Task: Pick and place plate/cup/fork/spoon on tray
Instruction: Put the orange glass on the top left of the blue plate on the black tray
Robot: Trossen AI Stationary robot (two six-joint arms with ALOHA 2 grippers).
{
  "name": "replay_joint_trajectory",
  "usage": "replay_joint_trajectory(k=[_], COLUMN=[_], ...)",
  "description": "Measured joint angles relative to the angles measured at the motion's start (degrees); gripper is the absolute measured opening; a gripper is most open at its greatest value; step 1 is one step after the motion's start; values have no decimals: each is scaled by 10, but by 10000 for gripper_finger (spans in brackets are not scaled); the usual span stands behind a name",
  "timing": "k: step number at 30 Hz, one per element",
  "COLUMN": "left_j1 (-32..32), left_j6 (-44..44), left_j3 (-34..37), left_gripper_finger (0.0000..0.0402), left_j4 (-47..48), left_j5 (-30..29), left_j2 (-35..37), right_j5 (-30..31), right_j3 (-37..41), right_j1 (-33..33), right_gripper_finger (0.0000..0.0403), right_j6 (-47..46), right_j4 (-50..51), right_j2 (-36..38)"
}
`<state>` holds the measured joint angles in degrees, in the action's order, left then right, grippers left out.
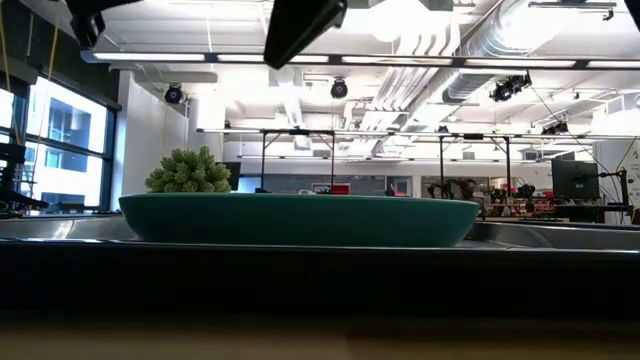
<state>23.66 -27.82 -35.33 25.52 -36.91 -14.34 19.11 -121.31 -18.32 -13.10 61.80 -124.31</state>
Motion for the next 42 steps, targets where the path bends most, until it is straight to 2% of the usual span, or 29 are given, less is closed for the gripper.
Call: replay_joint_trajectory(k=[4,13,16,20,25,32,42], left_j1=[0,0,0,0,0,0,29], left_j6=[2,11,11,11,34,38,6], left_j3=[-67,-204,-242,-280,-300,-301,-301], left_gripper_finger=[76,76,76,76,76,76,76], left_j4=[66,237,291,365,433,455,483], left_j5=[28,91,119,166,239,351,359], left_j2=[-48,-173,-211,-254,-294,-326,-339], right_j5=[49,113,134,134,138,143,148], right_j3=[-45,-135,-133,-129,-129,-129,-129], right_j1=[11,10,11,11,10,12,12], right_gripper_finger=[64,64,64,64,64,64,64], right_j6=[-40,-90,-108,-135,-141,-154,-154], right_j4=[54,146,157,173,177,182,184], right_j2=[0,0,5,9,9,9,9])
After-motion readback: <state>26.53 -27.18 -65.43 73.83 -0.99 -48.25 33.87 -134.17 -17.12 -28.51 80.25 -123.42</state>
